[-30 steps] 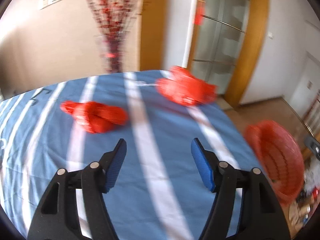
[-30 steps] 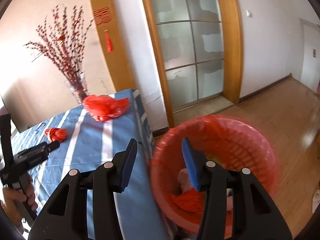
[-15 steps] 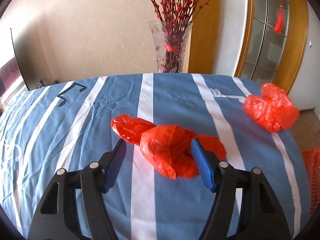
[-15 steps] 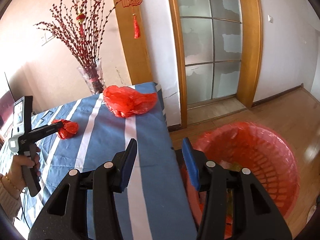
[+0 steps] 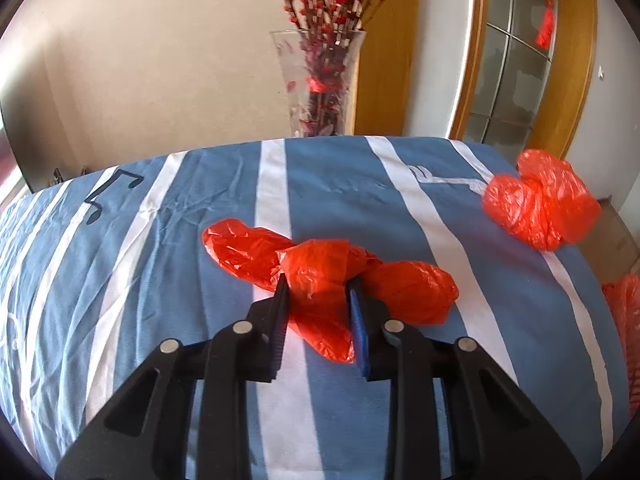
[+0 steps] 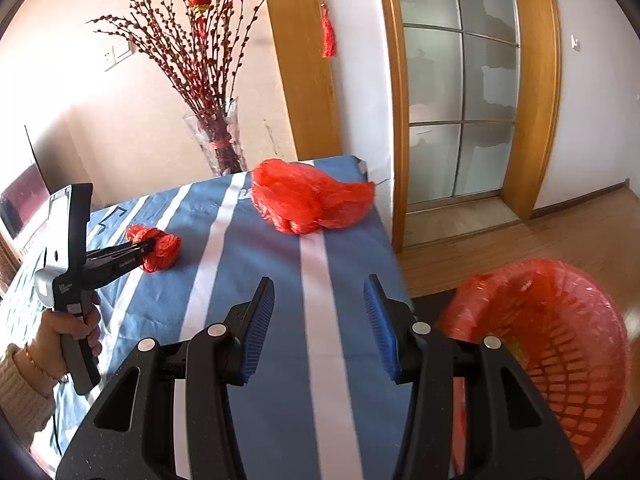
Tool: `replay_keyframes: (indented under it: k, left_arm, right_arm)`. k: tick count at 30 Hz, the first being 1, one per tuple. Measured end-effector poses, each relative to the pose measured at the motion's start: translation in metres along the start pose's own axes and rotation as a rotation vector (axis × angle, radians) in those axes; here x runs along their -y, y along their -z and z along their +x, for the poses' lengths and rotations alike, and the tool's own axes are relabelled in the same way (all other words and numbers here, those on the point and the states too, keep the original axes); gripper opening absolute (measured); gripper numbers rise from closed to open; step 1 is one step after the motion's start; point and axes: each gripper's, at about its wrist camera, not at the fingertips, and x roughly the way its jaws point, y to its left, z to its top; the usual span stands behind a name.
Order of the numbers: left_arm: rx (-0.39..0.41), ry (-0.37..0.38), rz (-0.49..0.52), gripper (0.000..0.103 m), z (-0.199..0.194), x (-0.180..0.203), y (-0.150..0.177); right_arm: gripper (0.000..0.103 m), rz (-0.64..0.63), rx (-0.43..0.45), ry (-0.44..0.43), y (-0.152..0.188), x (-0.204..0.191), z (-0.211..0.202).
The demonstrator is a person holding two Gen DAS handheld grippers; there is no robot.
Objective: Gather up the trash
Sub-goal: 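Close the left tool on a knotted red bag while the right tool grasps the other red bag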
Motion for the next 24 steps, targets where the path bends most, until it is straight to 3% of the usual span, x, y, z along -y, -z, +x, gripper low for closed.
replay_keyframes:
  k: [8, 13, 23, 24]
  left_arm:
    - [0.051, -0.066, -0.046, 0.027, -0.018, -0.033, -0.007]
    - [0.069, -0.123, -0.063, 0.027, -0.018, -0.056, -0.013]
    - [0.046, -0.129, -0.104, 0.028, 0.0, -0.086, -0.014]
    - [0.045, -0.124, -0.106, 0.028, 0.001, -0.086, -0.014]
  right_arm:
    - [0.048, 0.013, -0.025, -0.052, -0.015, -0.019, 0.038]
    - [0.046, 0.013, -0.008, -0.026, -0.027, -0.029, 0.063]
    - [0.046, 0.003, 0.038, 0.014, -0.047, -0.037, 0.104]
    - [0.042, -0.002, 0.035, 0.021, -0.048, -0.038, 0.109]
